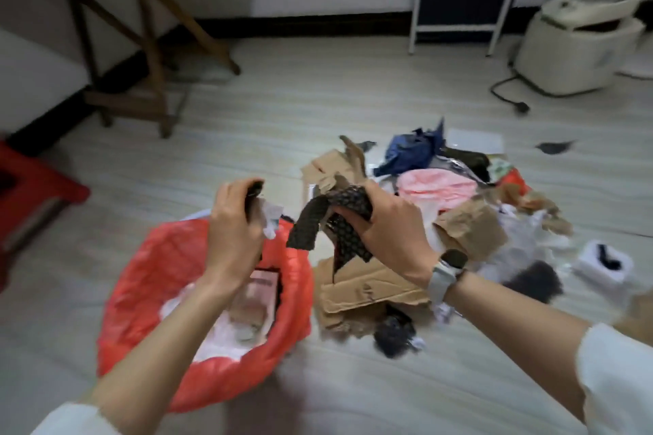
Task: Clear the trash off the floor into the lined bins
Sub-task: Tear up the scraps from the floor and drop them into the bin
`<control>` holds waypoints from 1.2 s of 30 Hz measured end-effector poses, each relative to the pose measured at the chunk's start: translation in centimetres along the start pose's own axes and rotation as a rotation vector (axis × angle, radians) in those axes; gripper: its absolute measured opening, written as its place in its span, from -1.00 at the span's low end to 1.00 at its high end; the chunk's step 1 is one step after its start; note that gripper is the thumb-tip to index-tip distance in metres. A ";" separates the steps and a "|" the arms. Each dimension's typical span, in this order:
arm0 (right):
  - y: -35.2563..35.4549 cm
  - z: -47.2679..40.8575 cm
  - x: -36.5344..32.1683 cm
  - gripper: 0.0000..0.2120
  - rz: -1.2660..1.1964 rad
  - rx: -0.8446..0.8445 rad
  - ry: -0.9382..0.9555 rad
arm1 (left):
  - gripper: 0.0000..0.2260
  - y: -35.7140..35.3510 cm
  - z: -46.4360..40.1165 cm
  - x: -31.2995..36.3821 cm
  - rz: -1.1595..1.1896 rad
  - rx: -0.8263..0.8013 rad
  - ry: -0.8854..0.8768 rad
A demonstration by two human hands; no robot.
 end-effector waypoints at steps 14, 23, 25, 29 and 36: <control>-17.9 5.5 -10.4 -0.36 0.610 -0.940 0.381 | -0.56 6.3 9.3 -13.7 -0.171 -0.454 0.138; -7.8 -0.7 -6.6 -0.76 0.146 -0.412 0.071 | -0.66 1.8 3.1 -6.5 -0.004 -0.294 0.055; -5.5 -2.2 -1.9 -0.77 0.136 -0.303 -0.061 | -0.68 -0.8 2.5 -2.2 0.074 -0.255 0.013; -3.3 -1.5 8.5 -0.79 0.210 -0.300 -0.248 | -0.73 -7.1 5.4 6.1 0.144 -0.311 -0.166; -3.2 7.1 22.4 -0.79 0.427 -0.496 -0.278 | -0.65 -19.3 16.3 5.4 0.013 -0.968 -0.011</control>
Point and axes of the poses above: each hand's wrist, its own z-axis away from the middle knuckle, its own y-axis out of the back of the hand, x = y × z, the point moved 5 cm from there along -z, towards the middle knuckle, and after that the axes turned 10 degrees about -y, right-handed, at the moved point
